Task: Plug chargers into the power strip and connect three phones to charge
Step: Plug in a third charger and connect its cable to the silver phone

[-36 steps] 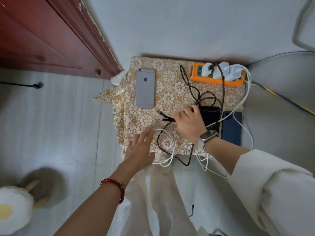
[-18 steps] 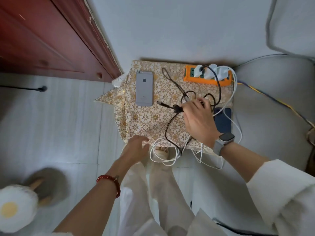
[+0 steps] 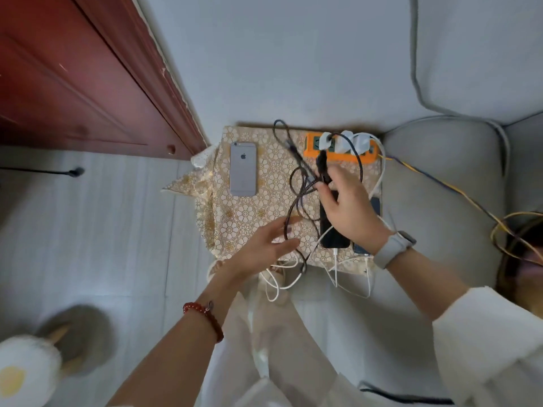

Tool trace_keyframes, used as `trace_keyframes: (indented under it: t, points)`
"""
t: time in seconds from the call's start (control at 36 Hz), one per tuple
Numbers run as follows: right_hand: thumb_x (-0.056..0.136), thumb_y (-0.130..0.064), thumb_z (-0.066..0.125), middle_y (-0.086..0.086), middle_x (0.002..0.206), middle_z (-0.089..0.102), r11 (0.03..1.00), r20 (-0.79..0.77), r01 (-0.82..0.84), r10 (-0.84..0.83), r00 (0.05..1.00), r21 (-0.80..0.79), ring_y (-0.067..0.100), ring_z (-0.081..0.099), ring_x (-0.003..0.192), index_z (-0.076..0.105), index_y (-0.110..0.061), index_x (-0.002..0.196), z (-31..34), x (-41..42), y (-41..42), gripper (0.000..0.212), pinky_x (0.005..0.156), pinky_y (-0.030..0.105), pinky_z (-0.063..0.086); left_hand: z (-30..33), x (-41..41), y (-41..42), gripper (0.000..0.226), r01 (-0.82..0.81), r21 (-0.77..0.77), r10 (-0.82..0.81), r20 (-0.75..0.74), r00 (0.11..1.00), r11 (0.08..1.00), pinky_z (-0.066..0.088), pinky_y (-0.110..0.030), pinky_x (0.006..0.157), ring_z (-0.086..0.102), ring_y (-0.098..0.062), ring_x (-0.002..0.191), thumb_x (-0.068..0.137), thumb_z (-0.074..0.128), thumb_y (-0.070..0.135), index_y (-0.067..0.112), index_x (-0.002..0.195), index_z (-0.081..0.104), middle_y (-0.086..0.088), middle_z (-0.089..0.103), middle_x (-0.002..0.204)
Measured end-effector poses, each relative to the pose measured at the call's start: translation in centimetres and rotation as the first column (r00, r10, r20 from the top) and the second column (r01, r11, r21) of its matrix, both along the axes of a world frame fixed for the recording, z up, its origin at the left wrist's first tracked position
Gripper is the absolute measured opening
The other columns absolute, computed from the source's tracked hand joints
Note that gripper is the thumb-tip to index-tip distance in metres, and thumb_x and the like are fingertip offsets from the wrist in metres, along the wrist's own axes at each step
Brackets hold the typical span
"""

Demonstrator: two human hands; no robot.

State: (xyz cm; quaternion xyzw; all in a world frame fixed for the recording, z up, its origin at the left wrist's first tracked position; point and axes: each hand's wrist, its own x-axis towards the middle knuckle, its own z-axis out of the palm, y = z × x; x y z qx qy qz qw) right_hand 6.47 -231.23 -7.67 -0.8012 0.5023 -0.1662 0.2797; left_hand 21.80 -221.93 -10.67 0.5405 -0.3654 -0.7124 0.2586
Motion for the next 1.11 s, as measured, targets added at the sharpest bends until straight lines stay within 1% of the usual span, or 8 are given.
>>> trace_keyframes:
  t: [0.11,0.33,0.5,0.67,0.81,0.89,1.0,1.11]
  points:
    - [0.091,-0.01,0.048,0.004,0.074,0.054,0.986,0.002,-0.035,0.035,0.999,0.163,0.021,0.044,0.063,0.057,0.004,0.1,-1.2,-0.5,0.6,0.019,0.056,0.029,0.034,0.4,0.3,-0.2,0.013,-0.151,0.102,0.154,-0.022,0.988,0.983,0.048,-0.035,0.092,0.065,-0.018,0.096,0.095,0.046,0.014,0.013,0.094,0.059,-0.002,0.067,0.097]
    - [0.087,-0.013,0.057,0.013,0.07,0.064,0.929,-0.029,-0.21,0.229,0.973,0.305,0.017,0.052,0.056,0.065,0.002,0.085,-2.1,-2.0,2.7,0.018,0.055,0.031,0.04,-0.7,2.9,3.2,0.012,-0.056,0.288,0.074,-0.052,0.996,0.956,0.052,-0.034,0.09,0.067,-0.026,0.094,0.094,0.049,0.014,0.012,0.097,0.061,-0.01,0.068,0.086]
    - [0.083,-0.021,0.051,0.005,0.109,0.067,0.867,-0.126,-0.396,0.448,0.885,0.302,0.025,0.055,0.112,0.07,-0.011,0.098,-2.8,-3.7,5.0,0.026,0.1,0.041,0.038,-1.0,3.4,5.2,0.031,0.095,0.365,-0.091,-0.026,0.995,0.926,0.045,-0.033,0.1,0.064,-0.021,0.103,0.065,0.065,0.027,0.02,0.094,0.071,-0.006,0.072,0.094]
    - [0.09,-0.003,0.047,0.007,0.126,0.057,0.918,-0.015,-0.175,0.193,0.981,0.356,0.02,0.047,0.121,0.064,-0.009,0.112,-4.1,-3.8,5.9,0.029,0.101,0.027,0.034,-2.3,3.4,5.8,0.02,-0.114,0.469,0.115,0.026,0.993,0.876,0.053,-0.038,0.089,0.063,-0.025,0.087,0.094,0.045,0.008,0.009,0.098,0.064,-0.017,0.061,0.088]
    - [0.092,-0.003,0.041,0.009,0.127,0.056,0.898,-0.053,0.045,-0.025,0.998,0.437,-0.001,0.059,0.079,0.055,-0.008,0.122,-6.0,-3.5,5.4,0.033,0.069,0.013,0.045,-2.2,3.6,5.9,0.022,-0.127,0.438,0.078,0.128,0.989,0.89,0.056,-0.019,0.064,0.062,-0.024,0.078,0.095,0.038,0.005,0.006,0.101,0.059,-0.012,0.058,0.074]
    - [0.092,-0.005,0.043,0.013,0.136,0.045,0.782,-0.128,0.395,-0.383,0.915,0.481,0.026,0.052,0.114,0.042,-0.008,0.132,-7.5,-3.4,3.3,0.04,0.095,0.037,0.046,-2.3,3.6,6.2,0.026,-0.118,0.432,0.069,0.127,0.99,0.894,0.056,-0.028,0.073,0.063,-0.019,0.065,0.095,0.037,0.001,0.008,0.101,0.061,-0.005,0.056,0.062]
    - [0.096,-0.019,0.043,0.006,0.151,0.026,0.555,-0.164,0.403,-0.429,0.888,0.728,0.022,0.024,0.139,0.019,-0.011,0.144,-8.4,-2.9,0.5,0.055,0.113,0.038,0.024,-2.8,3.7,6.4,0.028,-0.216,0.435,0.167,0.149,0.975,0.874,0.05,-0.049,0.087,0.05,-0.015,0.051,0.096,0.039,0.002,0.01,0.105,0.065,-0.004,0.041,0.06]
    - [0.097,-0.013,0.038,0.007,0.084,0.058,0.579,-0.124,0.362,-0.409,0.904,0.731,0.022,0.06,0.076,0.048,0.0,0.111,-7.8,-2.5,-0.8,0.022,0.081,0.037,0.048,-2.4,3.4,5.7,0.028,-0.323,0.351,0.271,0.19,0.944,0.879,0.046,-0.051,0.083,0.049,-0.01,0.041,0.095,0.039,0.001,0.004,0.111,0.062,0.002,0.044,0.051]
